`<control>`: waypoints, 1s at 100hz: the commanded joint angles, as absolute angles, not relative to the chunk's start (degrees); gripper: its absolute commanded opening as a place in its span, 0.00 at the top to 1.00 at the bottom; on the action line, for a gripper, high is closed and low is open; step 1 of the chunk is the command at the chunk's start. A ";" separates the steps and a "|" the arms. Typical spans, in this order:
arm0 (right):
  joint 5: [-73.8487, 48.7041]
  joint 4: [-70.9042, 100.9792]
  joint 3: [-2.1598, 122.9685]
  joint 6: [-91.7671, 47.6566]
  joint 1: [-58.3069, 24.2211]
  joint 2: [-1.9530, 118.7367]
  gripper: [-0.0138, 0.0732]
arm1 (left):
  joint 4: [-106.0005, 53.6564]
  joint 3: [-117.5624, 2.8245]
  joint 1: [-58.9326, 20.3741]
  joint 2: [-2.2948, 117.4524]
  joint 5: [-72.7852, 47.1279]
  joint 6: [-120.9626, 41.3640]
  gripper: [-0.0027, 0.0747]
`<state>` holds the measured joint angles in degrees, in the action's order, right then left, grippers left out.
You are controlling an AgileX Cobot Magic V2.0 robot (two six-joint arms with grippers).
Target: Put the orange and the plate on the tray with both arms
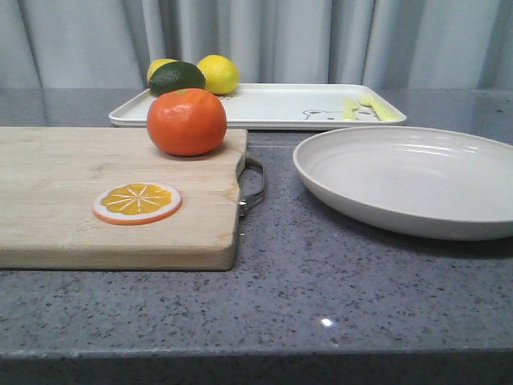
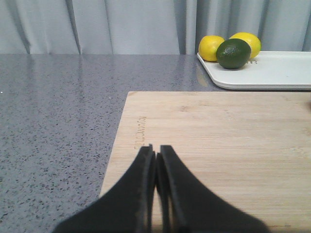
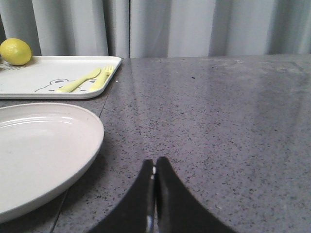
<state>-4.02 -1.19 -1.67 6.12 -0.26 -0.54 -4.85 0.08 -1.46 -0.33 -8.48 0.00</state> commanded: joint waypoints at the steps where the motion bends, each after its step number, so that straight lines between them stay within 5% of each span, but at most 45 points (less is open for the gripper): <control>1: 0.32 -1.85 -0.39 5.98 0.10 -1.31 0.89 | -4.95 0.58 -1.34 -2.22 -4.17 0.57 0.99; 100: 1.40 -1.85 -0.39 5.98 0.10 -1.31 0.89 | -3.16 0.58 -1.34 -2.22 -2.82 -0.44 0.99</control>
<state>-3.91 -1.19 -1.67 6.12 -0.26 -0.54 -3.25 0.08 -1.46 -0.33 -8.04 -0.37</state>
